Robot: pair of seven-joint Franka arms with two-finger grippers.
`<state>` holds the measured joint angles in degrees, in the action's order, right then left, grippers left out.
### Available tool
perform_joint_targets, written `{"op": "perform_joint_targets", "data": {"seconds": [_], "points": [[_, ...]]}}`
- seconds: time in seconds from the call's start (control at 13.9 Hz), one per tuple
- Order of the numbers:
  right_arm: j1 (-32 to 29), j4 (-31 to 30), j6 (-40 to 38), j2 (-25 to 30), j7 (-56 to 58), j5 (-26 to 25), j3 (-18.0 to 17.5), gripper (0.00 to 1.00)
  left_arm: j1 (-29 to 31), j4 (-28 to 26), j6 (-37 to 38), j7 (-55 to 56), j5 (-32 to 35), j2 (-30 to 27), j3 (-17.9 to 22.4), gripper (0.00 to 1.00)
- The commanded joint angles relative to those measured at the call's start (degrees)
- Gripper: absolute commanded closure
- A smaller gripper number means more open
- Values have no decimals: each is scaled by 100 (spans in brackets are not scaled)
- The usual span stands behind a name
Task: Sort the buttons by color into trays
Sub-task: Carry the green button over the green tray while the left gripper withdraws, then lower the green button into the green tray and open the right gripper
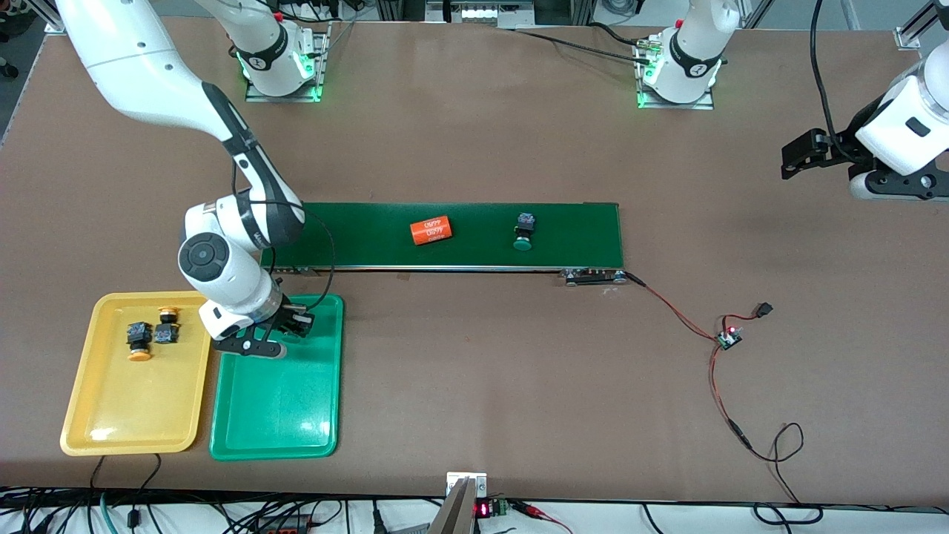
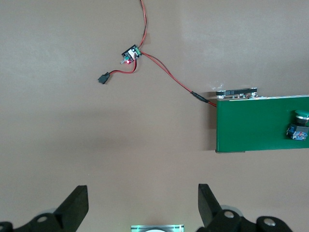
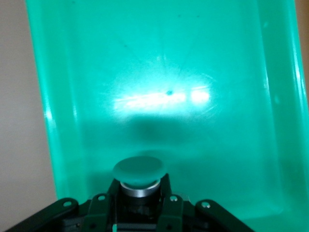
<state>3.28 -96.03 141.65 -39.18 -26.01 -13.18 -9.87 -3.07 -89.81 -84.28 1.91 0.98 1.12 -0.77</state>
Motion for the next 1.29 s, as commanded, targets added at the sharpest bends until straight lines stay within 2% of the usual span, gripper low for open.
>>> {"op": "perform_joint_targets", "data": {"seconds": [0.0,0.07,0.14,0.22,0.29,0.36,0.5,0.65,0.86,1.08,1.22], "points": [[-126,128,160,-142,377,44,63,89,-9,-36,-97,-121,60,-7,24,0],[-126,128,196,-160,377,44,64,87,-1,-45,-89,-121,60,-6,24,0],[-126,128,205,-169,377,44,64,75,0,-45,-62,-121,60,-6,33,0],[-126,119,214,-178,377,53,72,37,0,-45,-62,-121,60,-6,50,0],[-126,119,214,-178,377,61,72,10,0,-45,-62,-129,60,-6,50,0],[-143,93,214,-161,386,61,72,2,0,-36,-62,-130,60,2,50,0],[-135,32,161,-38,395,70,72,0,0,-27,-53,-121,60,20,50,0],[-91,-301,109,321,360,70,64,0,-9,-27,-27,-130,60,11,50,0],[-73,-1493,108,1373,272,105,-6,0,-9,-27,-36,-121,69,20,41,0],[-310,-2743,100,2595,-156,175,-611,0,-18,-19,-44,-121,69,20,41,0],[-319,-3202,4,3116,-902,263,-1129,0,-9,-27,-36,-112,69,20,15,0]]}}
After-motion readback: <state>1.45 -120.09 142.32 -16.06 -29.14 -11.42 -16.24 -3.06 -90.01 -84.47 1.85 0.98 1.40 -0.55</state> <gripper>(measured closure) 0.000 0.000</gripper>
